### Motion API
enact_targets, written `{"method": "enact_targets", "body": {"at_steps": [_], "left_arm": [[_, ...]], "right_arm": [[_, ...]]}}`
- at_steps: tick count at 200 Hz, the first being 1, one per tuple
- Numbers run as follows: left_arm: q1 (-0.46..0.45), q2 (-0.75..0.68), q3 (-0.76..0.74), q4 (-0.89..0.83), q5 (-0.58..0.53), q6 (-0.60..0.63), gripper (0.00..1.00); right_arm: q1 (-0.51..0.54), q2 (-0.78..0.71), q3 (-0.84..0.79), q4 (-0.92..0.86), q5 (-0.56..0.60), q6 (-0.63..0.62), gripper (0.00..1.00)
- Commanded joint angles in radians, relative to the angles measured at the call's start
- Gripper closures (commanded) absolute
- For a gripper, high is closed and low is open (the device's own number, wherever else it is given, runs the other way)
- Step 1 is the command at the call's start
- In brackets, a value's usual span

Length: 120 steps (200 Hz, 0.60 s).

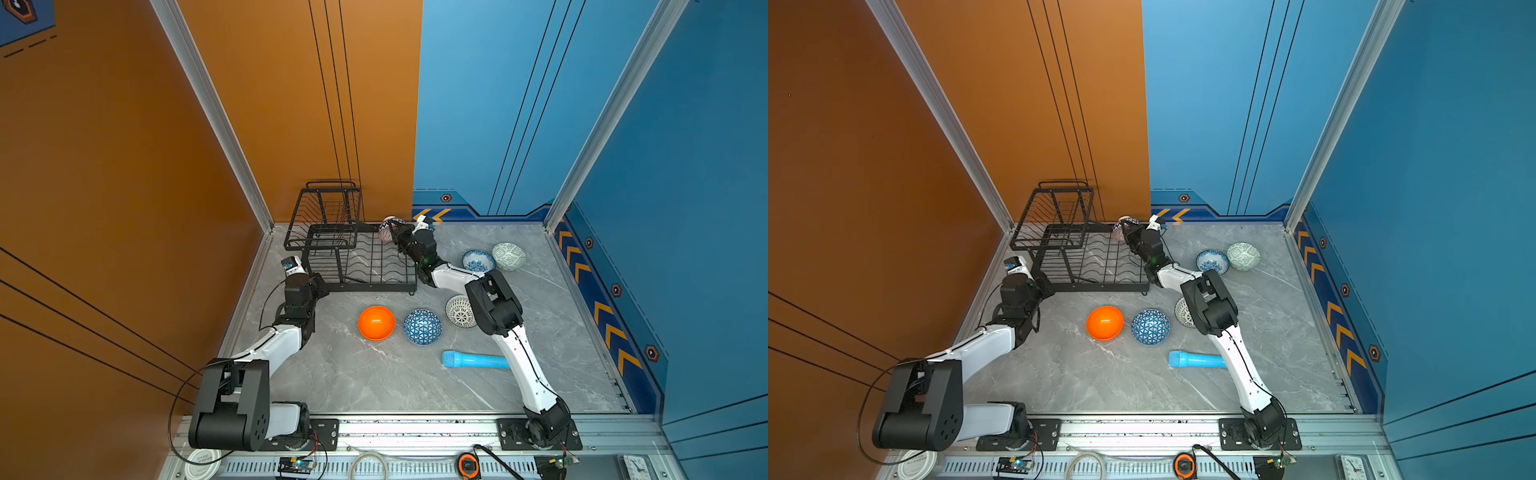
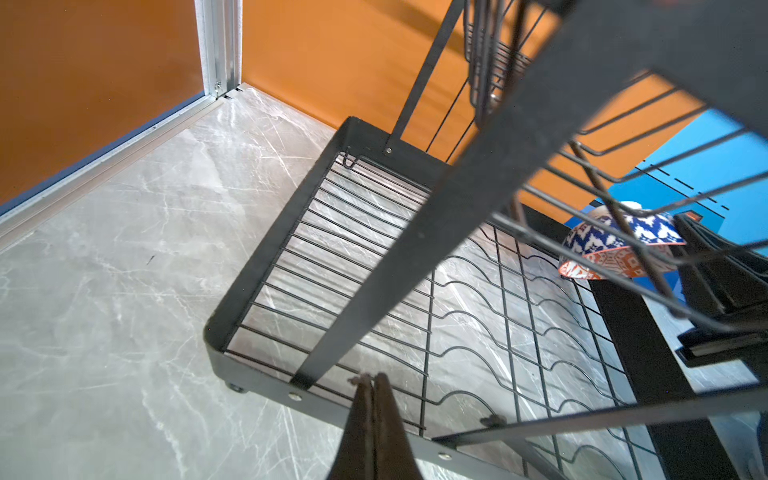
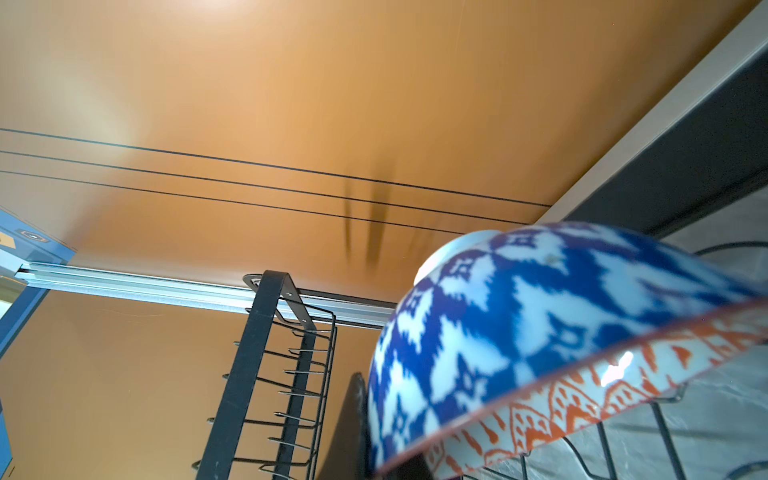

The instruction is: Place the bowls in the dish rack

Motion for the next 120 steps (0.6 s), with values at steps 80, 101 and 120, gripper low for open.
{"method": "enact_targets", "body": {"at_steps": [80,101,120], "left_arm": [[0.065,0.091,0.088,0.012,0.181,0.064,0.65],[0.054,0.079,0.075,0.012,0.176,0.080,0.61],[0.045,0.063,0.072,0.012,0.159,0.102,0.55]], "right_arm": [[-0.040,-0.041,-0.041,0.156,-0.019,0.069,1.00],[-0.049,-0.039,-0.047,0.167,-0.022,0.079,1.00],[-0.054,-0.040,-0.056,0.181,-0.022,0.088,1.00]]}}
